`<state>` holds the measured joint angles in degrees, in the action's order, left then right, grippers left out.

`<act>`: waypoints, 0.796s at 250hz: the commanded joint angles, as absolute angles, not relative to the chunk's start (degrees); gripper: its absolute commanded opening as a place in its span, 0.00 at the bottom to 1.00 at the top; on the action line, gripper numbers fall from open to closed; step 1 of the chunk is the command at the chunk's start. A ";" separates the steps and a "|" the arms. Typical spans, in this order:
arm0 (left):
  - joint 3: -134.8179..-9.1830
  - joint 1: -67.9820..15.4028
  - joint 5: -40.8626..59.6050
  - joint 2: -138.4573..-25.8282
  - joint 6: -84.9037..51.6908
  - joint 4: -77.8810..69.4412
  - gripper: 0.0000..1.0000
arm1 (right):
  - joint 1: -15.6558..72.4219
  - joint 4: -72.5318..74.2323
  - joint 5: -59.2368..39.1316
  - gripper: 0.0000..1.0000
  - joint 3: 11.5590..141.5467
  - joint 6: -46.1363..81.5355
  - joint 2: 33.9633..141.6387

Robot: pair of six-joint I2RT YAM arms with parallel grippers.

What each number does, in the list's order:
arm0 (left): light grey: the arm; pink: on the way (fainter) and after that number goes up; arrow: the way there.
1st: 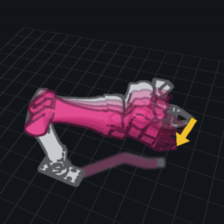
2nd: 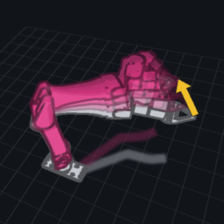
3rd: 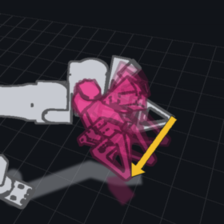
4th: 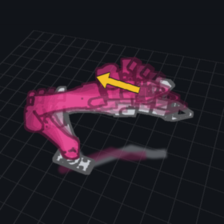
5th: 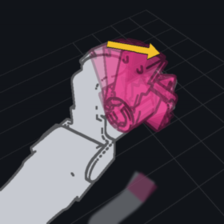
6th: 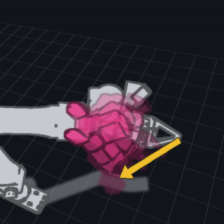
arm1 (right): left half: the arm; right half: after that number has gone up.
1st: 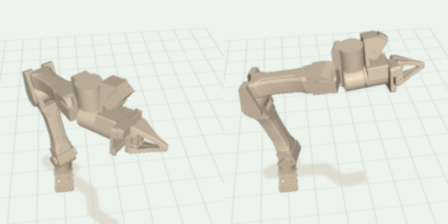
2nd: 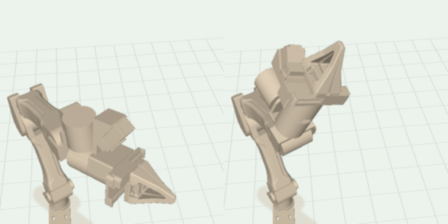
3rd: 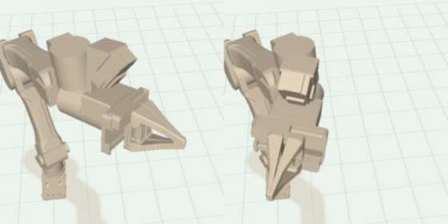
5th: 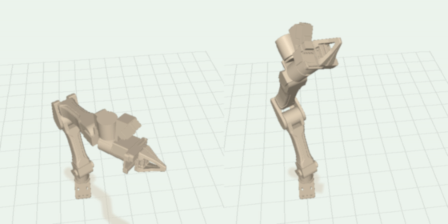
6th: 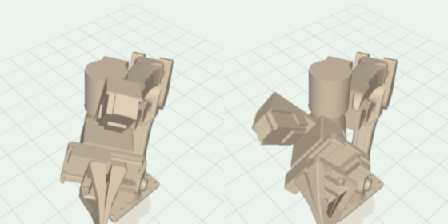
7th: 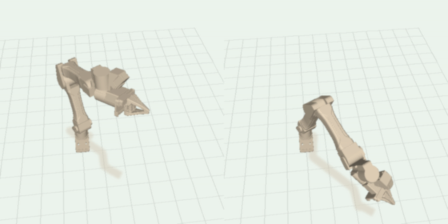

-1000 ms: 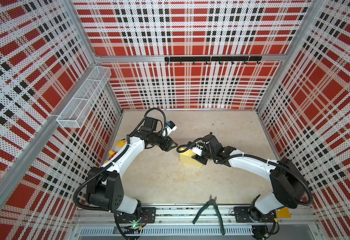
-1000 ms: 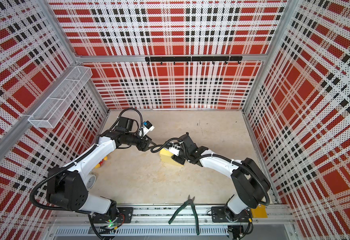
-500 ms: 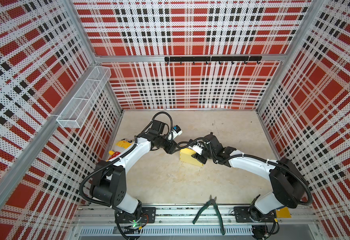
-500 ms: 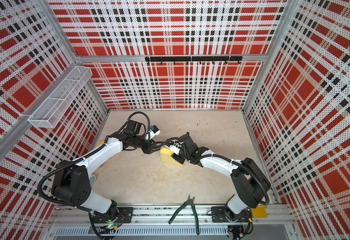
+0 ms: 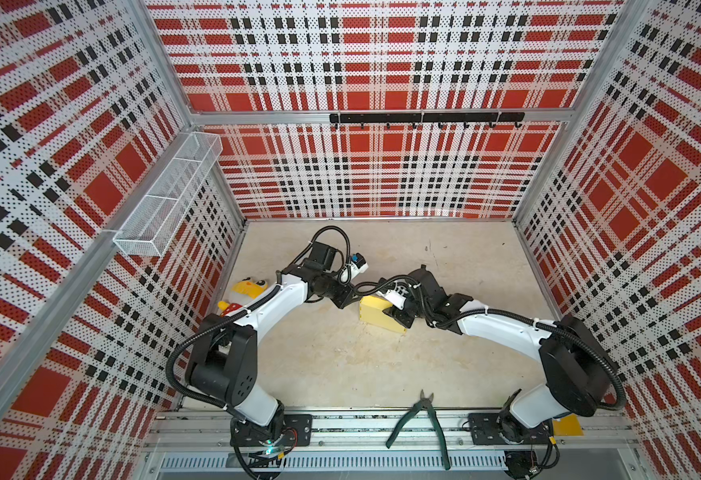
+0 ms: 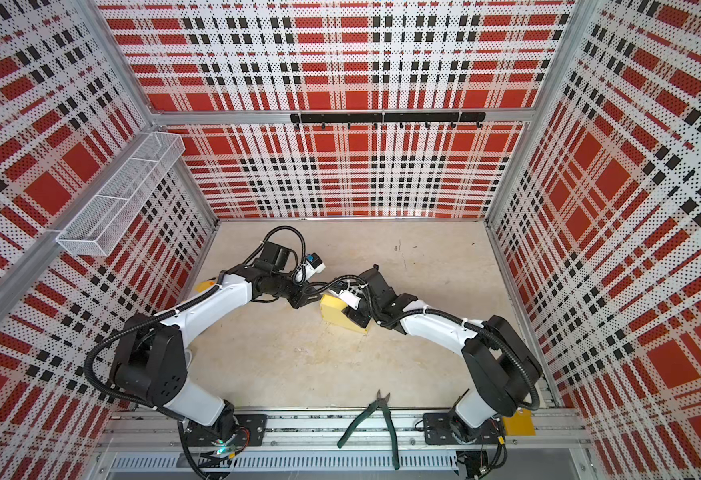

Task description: Fold the paper box

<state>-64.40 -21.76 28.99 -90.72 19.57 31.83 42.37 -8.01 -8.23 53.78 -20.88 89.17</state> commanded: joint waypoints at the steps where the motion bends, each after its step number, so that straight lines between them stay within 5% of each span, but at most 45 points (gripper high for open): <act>1: -65.23 -22.24 28.39 -90.92 18.64 31.03 0.19 | 42.71 -6.31 -8.00 0.48 52.94 -19.69 88.95; 85: -66.57 -22.59 29.63 -90.45 16.82 32.12 0.08 | 42.71 -7.19 -7.59 0.58 52.03 -19.85 89.98; 199: -70.39 -22.69 32.37 -91.67 10.92 34.62 0.02 | 43.10 -8.26 -6.62 0.57 52.30 -19.34 90.68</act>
